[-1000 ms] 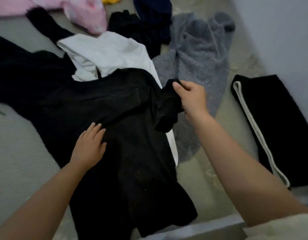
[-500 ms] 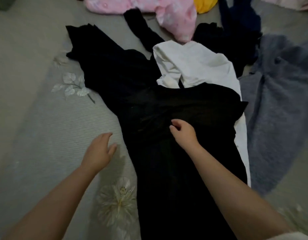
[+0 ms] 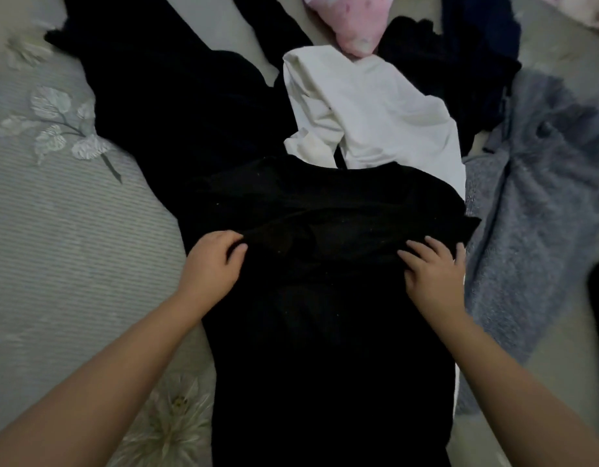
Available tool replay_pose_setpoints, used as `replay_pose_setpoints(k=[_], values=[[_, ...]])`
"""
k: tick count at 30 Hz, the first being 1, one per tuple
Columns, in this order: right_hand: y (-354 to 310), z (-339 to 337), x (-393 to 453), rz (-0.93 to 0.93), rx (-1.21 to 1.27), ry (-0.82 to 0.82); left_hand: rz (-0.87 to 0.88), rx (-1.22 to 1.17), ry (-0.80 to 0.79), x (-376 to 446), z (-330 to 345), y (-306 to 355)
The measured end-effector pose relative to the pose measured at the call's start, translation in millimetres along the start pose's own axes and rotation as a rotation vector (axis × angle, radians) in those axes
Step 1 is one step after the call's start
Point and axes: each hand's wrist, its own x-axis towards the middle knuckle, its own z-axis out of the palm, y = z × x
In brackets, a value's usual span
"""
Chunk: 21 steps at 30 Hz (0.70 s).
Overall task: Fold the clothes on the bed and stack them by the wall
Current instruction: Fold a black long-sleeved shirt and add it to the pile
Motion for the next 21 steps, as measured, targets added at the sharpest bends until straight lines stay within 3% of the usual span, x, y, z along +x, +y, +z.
replay_pose_setpoints(k=[2,6,10,14,16,19,21], values=[[14.1,-5.4,-0.6,-0.112,0.061,0.068,-0.089,-0.231,0.014,8.7,-14.3,0.1],[37.4,-11.9,-21.5,-0.246,0.136,0.04,-0.198,-0.308,-0.062,25.7,-36.9,-5.9],[39.6,-8.5,-29.9,-0.252,0.179,-0.098,-0.25,0.01,-0.206,32.4,-34.5,-14.9],[54.4,-13.5,6.7,-0.114,0.321,0.024,-0.241,0.219,-0.284,22.0,-21.8,-18.2],[68.8,-20.9,40.3,0.016,0.235,-0.078,-0.173,0.248,-0.32,19.1,-18.0,-20.3],[92.0,-32.8,72.5,0.087,0.084,-0.384,-0.129,0.156,-0.311,19.3,-23.0,-21.3],[98.7,-41.8,82.3,0.068,0.141,-0.369,-0.109,0.128,-0.256,22.5,-25.9,-20.0]])
